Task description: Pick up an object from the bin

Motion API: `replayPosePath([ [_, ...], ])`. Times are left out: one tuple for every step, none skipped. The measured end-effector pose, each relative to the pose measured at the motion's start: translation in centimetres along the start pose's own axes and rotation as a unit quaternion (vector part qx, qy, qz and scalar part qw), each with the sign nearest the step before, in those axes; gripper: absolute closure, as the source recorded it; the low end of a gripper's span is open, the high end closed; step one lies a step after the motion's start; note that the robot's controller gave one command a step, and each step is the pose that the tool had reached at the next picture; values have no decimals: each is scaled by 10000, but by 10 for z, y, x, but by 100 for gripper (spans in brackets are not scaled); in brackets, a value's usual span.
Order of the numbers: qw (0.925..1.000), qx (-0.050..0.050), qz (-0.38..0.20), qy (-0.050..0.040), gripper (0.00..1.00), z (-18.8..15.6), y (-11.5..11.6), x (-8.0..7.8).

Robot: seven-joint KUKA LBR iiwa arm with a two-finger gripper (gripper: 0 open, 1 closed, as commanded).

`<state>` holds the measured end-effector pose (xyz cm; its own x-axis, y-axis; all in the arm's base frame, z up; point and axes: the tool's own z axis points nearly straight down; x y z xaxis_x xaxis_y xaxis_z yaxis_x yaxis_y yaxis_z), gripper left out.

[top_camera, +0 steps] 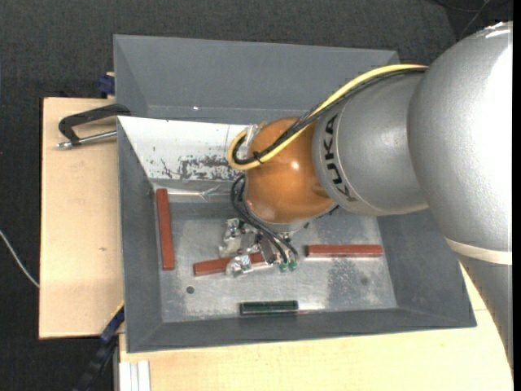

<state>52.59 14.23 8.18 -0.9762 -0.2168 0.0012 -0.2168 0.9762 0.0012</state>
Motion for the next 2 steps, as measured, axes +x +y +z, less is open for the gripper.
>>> replayPosePath([
  [10000,0,0,0,100,0,0,0],
  [9994,0,-325,-81,100,-184,6,16],
])
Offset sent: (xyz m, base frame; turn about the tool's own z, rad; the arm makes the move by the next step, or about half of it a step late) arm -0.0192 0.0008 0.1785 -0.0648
